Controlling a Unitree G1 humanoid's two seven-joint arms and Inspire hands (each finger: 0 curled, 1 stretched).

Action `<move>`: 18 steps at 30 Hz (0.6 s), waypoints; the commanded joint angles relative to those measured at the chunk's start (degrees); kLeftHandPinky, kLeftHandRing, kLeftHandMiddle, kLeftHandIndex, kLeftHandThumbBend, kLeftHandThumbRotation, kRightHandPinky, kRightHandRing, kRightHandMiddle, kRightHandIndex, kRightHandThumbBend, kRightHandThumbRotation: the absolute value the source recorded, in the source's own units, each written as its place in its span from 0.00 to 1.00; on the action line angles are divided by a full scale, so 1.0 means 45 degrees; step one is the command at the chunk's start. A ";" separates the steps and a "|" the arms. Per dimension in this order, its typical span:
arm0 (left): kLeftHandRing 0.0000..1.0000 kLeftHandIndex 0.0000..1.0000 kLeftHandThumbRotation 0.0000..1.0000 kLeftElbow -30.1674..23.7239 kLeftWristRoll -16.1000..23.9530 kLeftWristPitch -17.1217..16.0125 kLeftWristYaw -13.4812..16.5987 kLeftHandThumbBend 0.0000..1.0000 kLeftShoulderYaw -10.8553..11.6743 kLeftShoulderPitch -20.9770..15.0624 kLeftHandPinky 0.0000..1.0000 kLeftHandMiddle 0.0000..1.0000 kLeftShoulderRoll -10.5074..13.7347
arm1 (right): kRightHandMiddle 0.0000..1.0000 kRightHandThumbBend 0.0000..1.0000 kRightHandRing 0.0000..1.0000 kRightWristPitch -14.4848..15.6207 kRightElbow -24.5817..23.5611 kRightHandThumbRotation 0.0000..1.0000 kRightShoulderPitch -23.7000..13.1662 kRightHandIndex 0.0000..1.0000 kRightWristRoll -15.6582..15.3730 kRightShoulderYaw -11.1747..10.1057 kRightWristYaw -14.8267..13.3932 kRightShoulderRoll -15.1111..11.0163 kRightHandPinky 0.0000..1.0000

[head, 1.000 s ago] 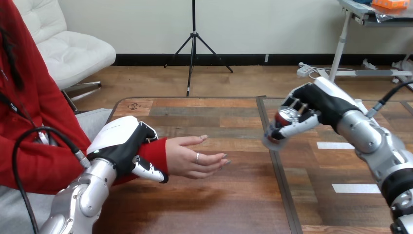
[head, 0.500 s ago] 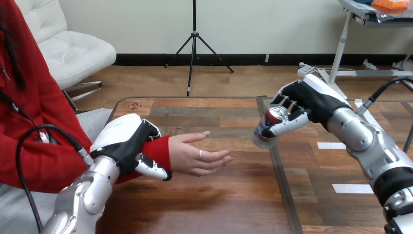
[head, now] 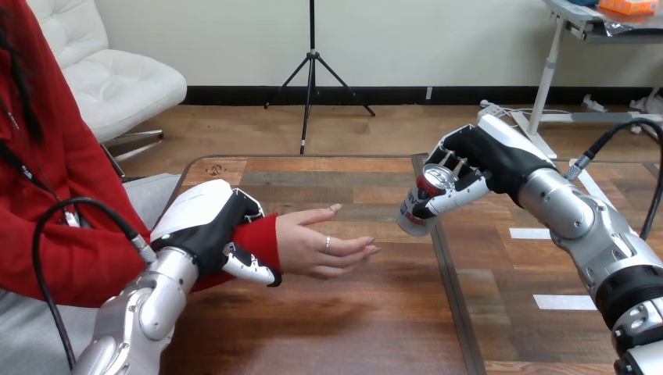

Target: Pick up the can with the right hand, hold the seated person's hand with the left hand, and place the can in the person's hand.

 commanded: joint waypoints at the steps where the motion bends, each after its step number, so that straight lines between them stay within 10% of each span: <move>1: 0.27 0.36 0.00 -0.1085 -0.0738 -0.0828 0.0363 0.68 -0.0303 -0.3920 0.21 0.36 -0.1739 | 0.42 0.72 0.35 -0.0355 -0.2098 0.00 -0.2832 0.45 0.0091 -0.0126 -0.0047 0.0226 0.31; 18: 0.27 0.36 0.00 -0.0662 -0.0640 -0.1022 0.0485 0.69 -0.0536 -0.4336 0.21 0.36 -0.2227 | 0.41 0.73 0.34 -0.0768 -0.2372 0.00 -0.2821 0.45 0.0180 -0.0140 0.0021 0.0494 0.31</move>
